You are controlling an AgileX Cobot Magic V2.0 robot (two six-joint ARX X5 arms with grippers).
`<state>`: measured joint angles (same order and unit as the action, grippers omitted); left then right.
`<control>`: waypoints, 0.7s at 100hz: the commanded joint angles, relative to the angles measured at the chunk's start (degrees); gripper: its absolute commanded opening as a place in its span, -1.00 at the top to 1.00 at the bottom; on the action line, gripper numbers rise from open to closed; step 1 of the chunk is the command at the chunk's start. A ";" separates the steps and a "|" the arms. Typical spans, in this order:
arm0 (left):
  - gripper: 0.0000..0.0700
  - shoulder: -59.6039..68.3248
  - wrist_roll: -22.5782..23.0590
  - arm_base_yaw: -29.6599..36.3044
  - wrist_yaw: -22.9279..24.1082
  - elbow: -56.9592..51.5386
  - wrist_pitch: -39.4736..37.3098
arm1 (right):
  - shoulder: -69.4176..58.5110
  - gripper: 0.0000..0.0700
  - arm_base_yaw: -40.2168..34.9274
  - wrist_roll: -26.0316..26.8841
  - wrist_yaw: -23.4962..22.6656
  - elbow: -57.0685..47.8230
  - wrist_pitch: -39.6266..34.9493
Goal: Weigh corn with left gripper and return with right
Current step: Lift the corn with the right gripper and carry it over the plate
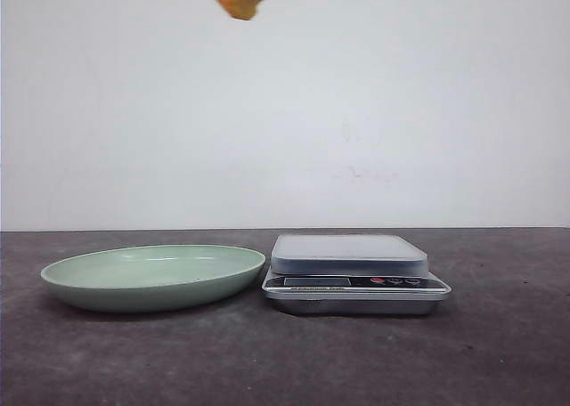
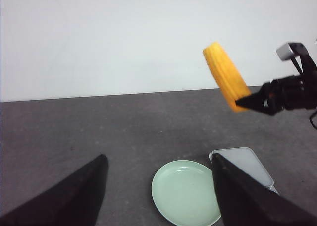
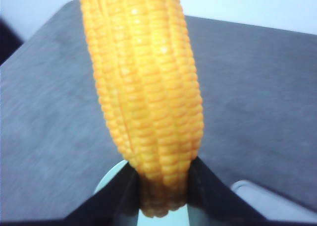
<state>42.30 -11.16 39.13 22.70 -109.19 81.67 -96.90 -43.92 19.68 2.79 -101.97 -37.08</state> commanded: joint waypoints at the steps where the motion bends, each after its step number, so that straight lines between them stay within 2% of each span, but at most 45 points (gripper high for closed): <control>1: -0.11 0.33 0.13 0.37 0.39 -1.09 3.23 | -2.34 1.00 -1.62 -0.39 0.07 -1.14 -0.72; 12: -0.11 0.33 0.13 0.37 0.42 -1.09 3.23 | -5.20 1.00 -3.17 0.79 -0.55 -1.14 -3.65; 34: -0.11 0.33 -0.33 0.37 0.39 -1.09 3.23 | -13.16 1.00 -4.02 2.93 -5.11 -1.11 -9.44; 58: -0.11 0.33 -0.52 0.37 0.39 -1.09 3.23 | -21.84 1.00 -4.26 5.53 -13.62 -1.11 -12.24; 70: -0.11 0.33 -0.57 0.37 0.37 -1.09 3.23 | -23.71 1.00 -4.52 5.86 -13.90 -1.11 -12.41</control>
<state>42.30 -11.55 39.13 22.76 -109.19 81.67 -119.50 -47.66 24.45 -10.96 -101.93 -49.74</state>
